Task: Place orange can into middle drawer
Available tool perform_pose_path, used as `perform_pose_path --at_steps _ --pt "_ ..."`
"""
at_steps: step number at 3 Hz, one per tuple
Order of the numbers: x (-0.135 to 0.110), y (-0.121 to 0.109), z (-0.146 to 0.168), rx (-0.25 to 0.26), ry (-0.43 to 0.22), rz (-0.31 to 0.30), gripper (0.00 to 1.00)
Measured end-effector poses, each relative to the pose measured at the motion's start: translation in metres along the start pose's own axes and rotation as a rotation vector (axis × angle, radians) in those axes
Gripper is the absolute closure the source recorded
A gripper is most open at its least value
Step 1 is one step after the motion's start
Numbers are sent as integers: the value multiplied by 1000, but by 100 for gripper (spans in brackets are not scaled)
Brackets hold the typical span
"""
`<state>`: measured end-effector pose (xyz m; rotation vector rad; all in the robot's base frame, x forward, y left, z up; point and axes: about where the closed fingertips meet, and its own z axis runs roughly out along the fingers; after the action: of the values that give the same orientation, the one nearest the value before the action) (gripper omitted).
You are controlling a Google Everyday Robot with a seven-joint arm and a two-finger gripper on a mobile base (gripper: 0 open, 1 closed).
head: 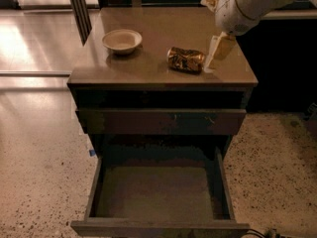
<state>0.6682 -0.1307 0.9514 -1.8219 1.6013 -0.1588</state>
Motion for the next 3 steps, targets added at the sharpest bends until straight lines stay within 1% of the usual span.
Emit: perform_pose_path --at_steps 1,2,3 --pt "-7 9 32 -62 -24 4 0" --pt "-7 9 32 -62 -24 4 0" --pt "-8 5 40 -80 -7 -4 0"
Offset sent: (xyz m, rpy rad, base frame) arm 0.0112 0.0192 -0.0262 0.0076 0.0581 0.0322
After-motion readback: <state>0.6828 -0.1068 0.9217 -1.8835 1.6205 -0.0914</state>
